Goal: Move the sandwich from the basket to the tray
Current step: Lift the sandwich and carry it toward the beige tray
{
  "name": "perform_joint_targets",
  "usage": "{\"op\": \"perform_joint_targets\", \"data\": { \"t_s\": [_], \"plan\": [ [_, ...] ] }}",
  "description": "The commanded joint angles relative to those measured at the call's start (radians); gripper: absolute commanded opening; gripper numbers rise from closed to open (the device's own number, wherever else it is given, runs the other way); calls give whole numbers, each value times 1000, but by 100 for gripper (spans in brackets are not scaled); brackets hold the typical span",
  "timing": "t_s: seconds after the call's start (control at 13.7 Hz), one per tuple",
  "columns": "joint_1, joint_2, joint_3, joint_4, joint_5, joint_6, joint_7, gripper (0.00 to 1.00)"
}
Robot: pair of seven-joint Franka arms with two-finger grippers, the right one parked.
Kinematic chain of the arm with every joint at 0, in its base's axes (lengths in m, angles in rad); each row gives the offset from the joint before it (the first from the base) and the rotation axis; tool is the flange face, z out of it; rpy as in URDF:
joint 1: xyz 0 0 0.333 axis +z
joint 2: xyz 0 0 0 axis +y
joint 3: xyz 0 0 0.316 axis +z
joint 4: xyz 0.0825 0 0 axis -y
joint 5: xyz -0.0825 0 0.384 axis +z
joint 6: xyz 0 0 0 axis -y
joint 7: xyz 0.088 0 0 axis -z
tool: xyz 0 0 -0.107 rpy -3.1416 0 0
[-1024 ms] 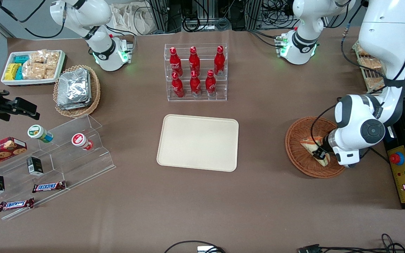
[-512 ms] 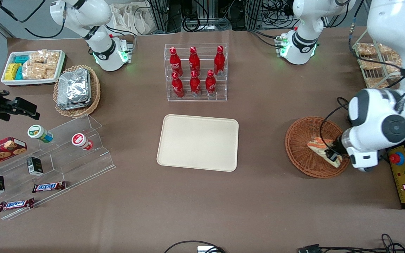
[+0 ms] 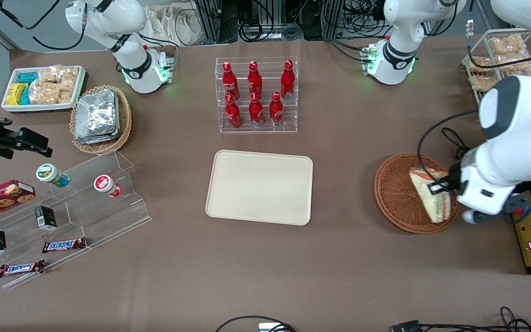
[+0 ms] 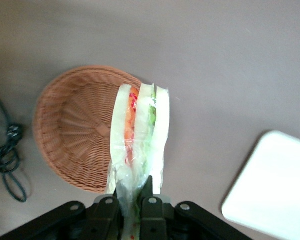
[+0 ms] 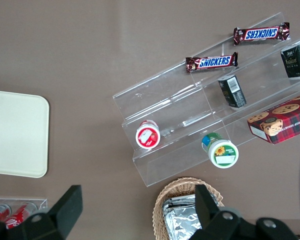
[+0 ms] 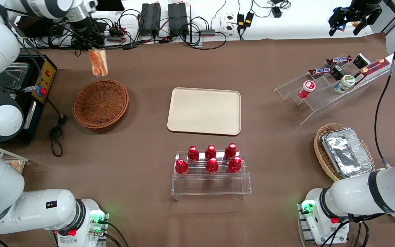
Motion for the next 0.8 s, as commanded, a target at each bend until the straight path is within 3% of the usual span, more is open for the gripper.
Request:
{"op": "perform_joint_targets", "data": {
  "t_s": [0.0,0.07,0.22,0.44,0.73],
  "plan": [
    [-3,134,-137,44,36,32,33,0],
    [-13,174,-193,43,77,82,16,0],
    [-104,245,-205,47,143,156,-76,0],
    [-221,358,-205,49,154,244,-165,0],
    [-295,386,-205,1,156,282,-226,0]
  ]
}}
